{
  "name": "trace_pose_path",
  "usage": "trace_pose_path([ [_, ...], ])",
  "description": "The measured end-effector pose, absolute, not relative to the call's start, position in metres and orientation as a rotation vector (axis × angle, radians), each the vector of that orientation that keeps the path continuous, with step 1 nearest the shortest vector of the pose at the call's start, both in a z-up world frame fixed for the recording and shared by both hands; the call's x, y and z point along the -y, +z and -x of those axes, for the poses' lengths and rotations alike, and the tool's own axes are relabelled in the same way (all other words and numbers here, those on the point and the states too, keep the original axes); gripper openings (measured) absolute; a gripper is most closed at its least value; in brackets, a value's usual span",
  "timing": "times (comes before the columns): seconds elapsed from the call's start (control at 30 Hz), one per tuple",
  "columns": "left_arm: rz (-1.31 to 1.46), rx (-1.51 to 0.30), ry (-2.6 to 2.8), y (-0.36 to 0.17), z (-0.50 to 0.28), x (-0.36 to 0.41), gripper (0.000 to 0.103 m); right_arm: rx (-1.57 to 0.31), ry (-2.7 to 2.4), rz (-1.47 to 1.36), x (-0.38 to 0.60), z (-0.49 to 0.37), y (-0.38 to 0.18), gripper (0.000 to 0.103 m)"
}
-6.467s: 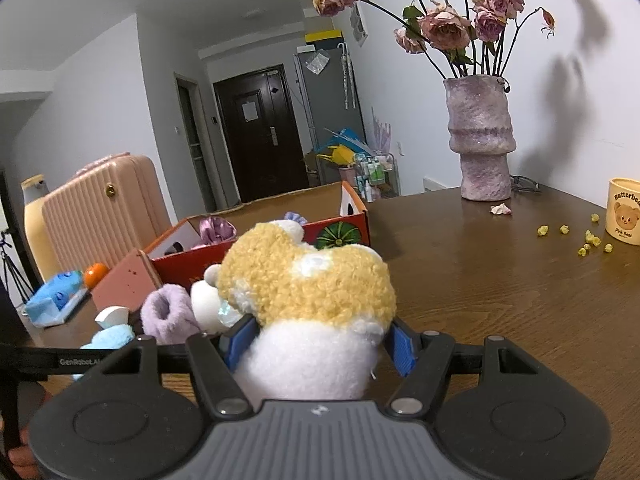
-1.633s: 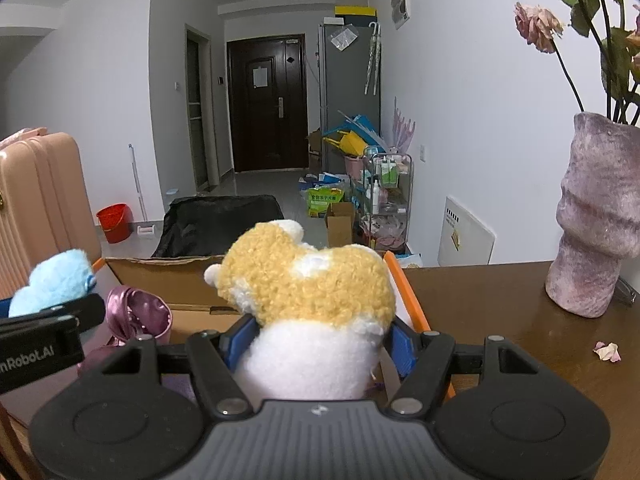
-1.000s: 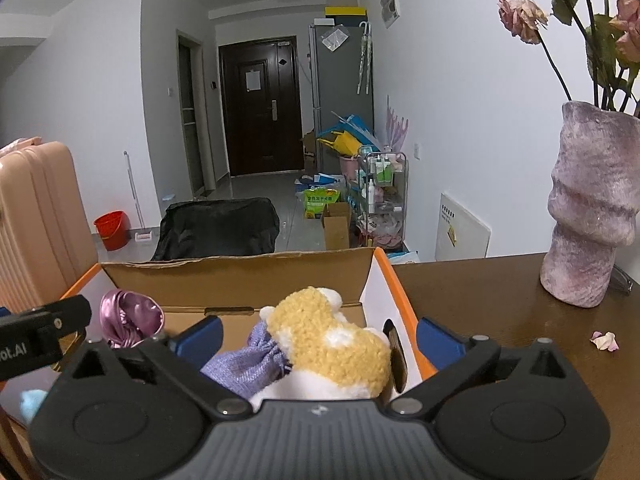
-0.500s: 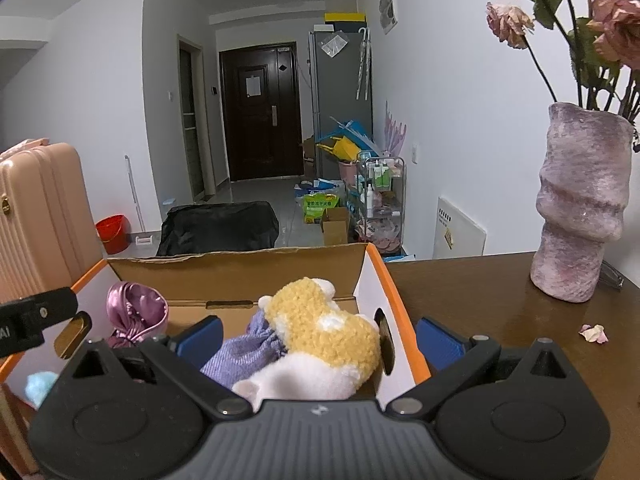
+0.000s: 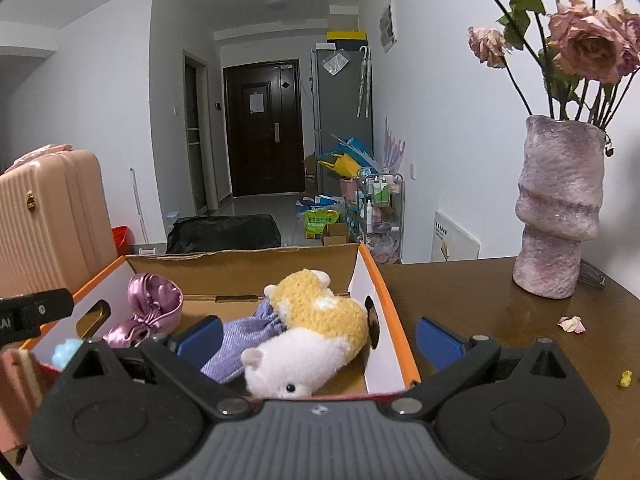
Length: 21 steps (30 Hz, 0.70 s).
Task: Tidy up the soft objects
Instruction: 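Open both tools over the box to drop the sheep and blue plush, then move the left tool to the white triangular sponge while the right tool approaches the lavender wristband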
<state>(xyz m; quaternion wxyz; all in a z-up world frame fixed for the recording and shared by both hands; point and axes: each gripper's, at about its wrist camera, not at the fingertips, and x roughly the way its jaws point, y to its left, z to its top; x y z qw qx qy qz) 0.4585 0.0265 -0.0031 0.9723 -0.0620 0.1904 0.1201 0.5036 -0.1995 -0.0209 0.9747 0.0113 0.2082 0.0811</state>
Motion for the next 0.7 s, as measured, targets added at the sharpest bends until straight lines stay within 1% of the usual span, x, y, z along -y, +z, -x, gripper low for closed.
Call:
trace_pose_path([
  [0.7, 0.139, -0.379, 0.244, -0.004, -0.39, -0.043, 0.103, -0.344, 0.169, -0.001, 0.208, -0.418, -0.025, 0.103],
])
